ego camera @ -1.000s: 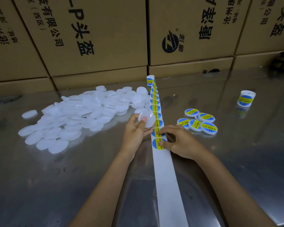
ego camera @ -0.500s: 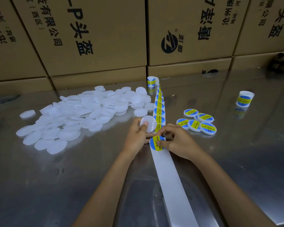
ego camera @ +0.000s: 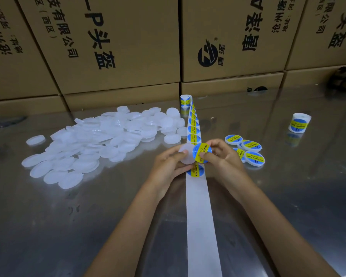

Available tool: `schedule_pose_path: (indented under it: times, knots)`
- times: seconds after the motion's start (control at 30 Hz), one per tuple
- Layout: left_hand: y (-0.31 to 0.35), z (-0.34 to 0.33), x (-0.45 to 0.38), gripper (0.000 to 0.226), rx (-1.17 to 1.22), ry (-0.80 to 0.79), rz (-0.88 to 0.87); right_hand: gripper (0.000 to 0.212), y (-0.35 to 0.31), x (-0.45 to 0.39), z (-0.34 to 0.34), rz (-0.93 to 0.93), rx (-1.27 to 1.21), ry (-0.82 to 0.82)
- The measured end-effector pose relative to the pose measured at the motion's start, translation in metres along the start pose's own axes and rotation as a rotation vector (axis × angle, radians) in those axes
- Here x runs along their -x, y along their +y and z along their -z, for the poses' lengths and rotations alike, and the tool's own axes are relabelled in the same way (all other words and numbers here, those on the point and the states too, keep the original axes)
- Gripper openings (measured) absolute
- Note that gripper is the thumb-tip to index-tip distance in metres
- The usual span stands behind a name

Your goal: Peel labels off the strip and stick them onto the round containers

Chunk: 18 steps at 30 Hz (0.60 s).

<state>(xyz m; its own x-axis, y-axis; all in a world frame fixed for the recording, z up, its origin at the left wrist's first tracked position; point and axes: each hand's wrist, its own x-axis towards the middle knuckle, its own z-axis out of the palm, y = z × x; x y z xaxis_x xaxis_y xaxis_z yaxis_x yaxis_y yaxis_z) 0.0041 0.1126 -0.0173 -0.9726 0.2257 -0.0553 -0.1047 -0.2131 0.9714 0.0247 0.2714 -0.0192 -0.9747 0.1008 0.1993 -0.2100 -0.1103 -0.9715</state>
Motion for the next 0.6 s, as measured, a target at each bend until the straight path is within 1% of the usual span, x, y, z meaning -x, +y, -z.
schedule_pose_path:
  times: [0.1, 0.23, 0.37, 0.6]
  knots:
    - [0.003, -0.005, 0.002, 0.028, 0.110, -0.079, 0.034, 0.024, 0.002, 0.000, -0.005, 0.101, 0.113, 0.049]
    - [0.005, -0.013, 0.003, 0.030, 0.190, -0.131, 0.080, 0.028, 0.004, 0.000, -0.010, 0.182, 0.202, 0.123]
    - [0.007, -0.015, 0.004, 0.033, 0.245, -0.137, 0.110, 0.028, 0.005, 0.000, -0.011, 0.210, 0.234, 0.149]
    - [0.007, -0.017, 0.005, 0.037, 0.239, -0.128, 0.126, 0.028, 0.009, -0.001, -0.009, 0.217, 0.292, 0.151]
